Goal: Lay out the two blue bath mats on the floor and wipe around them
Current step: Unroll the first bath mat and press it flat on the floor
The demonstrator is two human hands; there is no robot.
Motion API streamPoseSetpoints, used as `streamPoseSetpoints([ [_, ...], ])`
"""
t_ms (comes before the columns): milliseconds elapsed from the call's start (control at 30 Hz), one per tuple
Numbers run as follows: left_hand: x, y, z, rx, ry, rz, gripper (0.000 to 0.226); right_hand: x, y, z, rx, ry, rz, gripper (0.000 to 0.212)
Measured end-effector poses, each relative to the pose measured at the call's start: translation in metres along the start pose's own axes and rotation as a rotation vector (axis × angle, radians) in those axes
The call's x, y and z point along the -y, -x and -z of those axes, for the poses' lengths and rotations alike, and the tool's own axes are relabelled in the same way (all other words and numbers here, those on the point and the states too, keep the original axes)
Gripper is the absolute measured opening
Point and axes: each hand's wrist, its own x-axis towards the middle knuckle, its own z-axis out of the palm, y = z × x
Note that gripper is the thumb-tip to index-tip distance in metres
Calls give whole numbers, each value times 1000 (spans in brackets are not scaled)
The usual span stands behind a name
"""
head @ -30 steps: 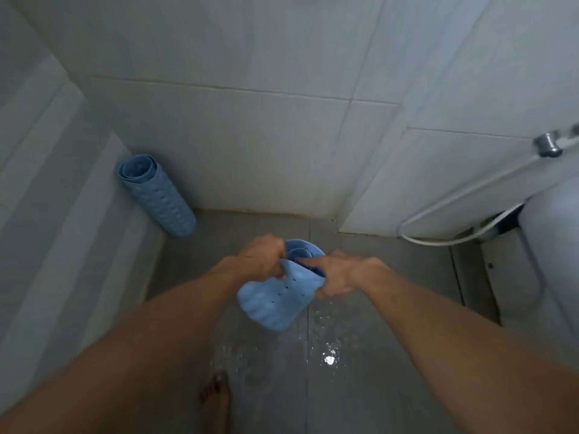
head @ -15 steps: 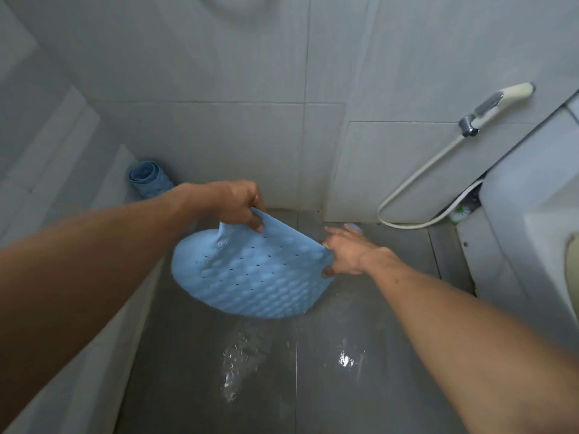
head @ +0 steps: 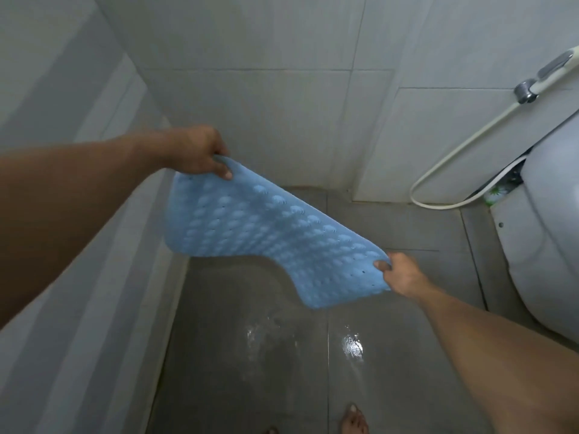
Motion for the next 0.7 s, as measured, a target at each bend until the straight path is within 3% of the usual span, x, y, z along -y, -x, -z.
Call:
streamPoseSetpoints([
  [133, 27, 8, -40, -120, -261, -18, 37, -2, 4, 40, -174, 141, 35, 53],
  [267, 19, 13, -88, -2, -585, -57, 47, -24, -8, 60, -207, 383, 102, 69],
  [433, -8, 2, -149, 208, -455, 64, 54, -52, -37, 50, -106, 465, 135, 77],
  [600, -9, -26, -227, 287, -322, 82, 50, -87, -86, 19, 7, 402, 218, 54],
  [700, 4, -66, -279, 414, -342, 78, 56, -97, -135, -11, 83, 445, 290, 67],
])
